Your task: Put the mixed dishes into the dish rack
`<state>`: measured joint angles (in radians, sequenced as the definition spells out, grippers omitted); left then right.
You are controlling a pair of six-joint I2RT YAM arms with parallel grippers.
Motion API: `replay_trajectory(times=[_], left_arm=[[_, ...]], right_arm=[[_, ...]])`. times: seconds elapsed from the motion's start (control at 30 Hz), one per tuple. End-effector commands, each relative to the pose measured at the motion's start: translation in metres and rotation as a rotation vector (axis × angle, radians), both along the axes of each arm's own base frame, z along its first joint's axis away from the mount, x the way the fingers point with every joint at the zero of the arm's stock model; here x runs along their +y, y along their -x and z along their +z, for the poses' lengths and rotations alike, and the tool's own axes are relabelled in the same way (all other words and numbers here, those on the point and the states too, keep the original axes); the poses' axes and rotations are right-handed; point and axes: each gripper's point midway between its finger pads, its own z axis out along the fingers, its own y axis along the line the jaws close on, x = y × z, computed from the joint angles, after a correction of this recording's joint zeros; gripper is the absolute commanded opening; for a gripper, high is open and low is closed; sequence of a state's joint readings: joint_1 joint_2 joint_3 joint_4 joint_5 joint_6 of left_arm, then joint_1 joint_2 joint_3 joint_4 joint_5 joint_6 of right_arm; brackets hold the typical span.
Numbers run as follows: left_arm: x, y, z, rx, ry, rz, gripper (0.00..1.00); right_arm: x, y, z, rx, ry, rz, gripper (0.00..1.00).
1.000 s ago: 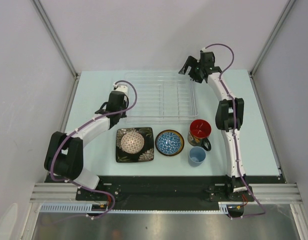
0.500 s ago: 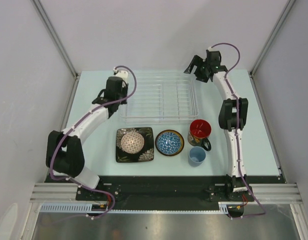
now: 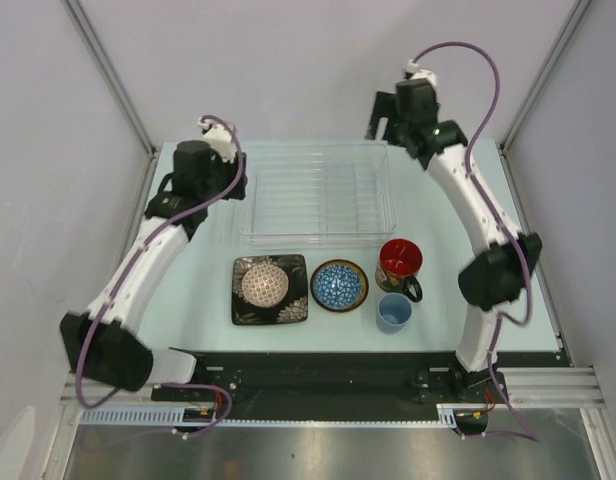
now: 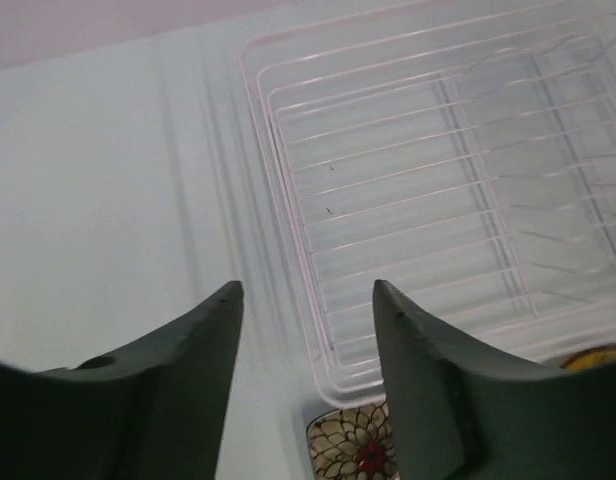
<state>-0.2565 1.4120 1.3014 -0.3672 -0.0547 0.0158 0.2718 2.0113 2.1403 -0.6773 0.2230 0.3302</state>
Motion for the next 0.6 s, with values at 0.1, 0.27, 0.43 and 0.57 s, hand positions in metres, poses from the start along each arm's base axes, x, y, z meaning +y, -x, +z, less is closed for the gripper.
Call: replay_trajectory(times=[0.1, 0.27, 0.43, 0.57], left_arm=[[0.017, 0.095, 0.039, -0.045, -0.028, -0.103, 0.75], [0.028, 0.127, 0.001, 0.037, -0.074, -0.11, 0.99], [0.04, 0.143, -0.008, 0.034, -0.094, -0.069, 1.0], [0.047, 0.149, -0.014, 0.042, -0.108, -0.039, 1.0]], right_arm=[[0.144, 0.215, 0.042, -0.145, -0.146, 0.555, 1.0], [0.192, 0.286, -0.038, 0.087, -0.135, 0.663, 1.0], [0.224, 0.314, -0.1, 0.282, -0.098, 0.711, 0.82], [0.238, 0.32, -0.125, 0.334, -0.084, 0.725, 0.6]])
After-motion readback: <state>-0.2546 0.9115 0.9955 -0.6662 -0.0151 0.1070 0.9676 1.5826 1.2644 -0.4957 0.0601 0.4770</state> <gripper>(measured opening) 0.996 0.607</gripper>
